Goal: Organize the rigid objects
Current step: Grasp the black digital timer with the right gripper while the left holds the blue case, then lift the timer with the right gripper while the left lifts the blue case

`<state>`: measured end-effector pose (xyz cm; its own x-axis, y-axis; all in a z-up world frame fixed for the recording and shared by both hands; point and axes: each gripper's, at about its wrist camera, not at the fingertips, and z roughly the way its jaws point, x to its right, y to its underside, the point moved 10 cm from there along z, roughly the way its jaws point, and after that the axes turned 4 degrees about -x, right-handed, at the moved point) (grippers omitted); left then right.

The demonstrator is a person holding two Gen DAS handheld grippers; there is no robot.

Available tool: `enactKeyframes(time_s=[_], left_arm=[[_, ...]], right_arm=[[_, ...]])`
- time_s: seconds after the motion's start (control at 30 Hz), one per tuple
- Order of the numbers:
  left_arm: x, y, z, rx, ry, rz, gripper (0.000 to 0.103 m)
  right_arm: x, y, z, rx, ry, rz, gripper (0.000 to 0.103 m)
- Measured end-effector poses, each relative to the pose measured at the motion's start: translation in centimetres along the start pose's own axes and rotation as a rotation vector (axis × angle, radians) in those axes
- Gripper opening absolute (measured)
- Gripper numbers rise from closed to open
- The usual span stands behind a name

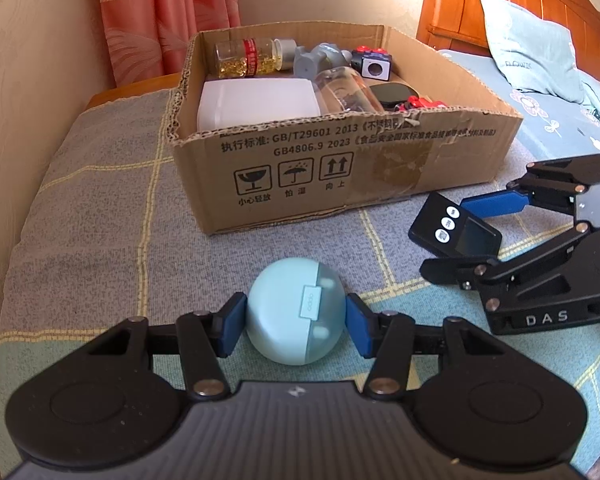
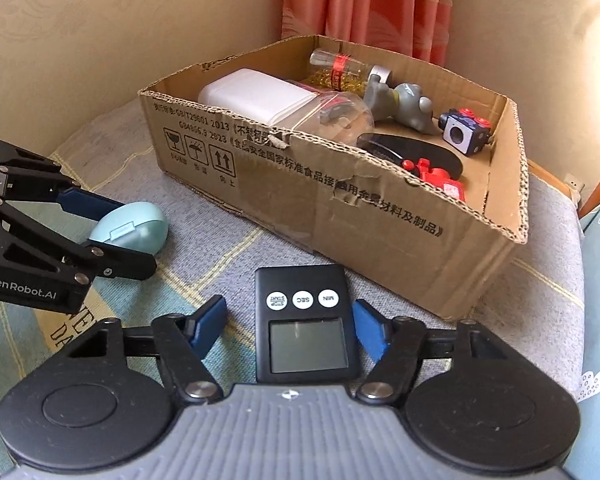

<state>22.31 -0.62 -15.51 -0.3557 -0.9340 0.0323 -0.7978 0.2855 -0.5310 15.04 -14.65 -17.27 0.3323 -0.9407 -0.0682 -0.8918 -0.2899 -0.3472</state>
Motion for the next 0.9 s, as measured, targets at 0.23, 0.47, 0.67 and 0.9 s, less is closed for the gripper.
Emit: enactKeyframes(time_s=[0.23,0.47,0.67,0.9], left_arm=[[0.12,-0.05,0.02,-0.001,-0.005,0.004,0.053],[0.15,-0.07,0.06,0.001,-0.006,0.019,0.053],[0.31,-0.15,0.03,0.013,-0.007,0.060,0.053],[0.35,-0.26,0.02,0.005,0.007,0.098,0.052]], right_arm=[[0.13,0.00,-0.25,-0.012,-0.006,-0.017,0.057],[0.12,-0.01,-0.23,-0.013,0.005,-0.016,0.060],[0.15,0.04,-0.26,-0.022,0.005,-0.004,0.059],[-0.02,0.12,-0.41,-0.033,0.014,-0.010,0.057]])
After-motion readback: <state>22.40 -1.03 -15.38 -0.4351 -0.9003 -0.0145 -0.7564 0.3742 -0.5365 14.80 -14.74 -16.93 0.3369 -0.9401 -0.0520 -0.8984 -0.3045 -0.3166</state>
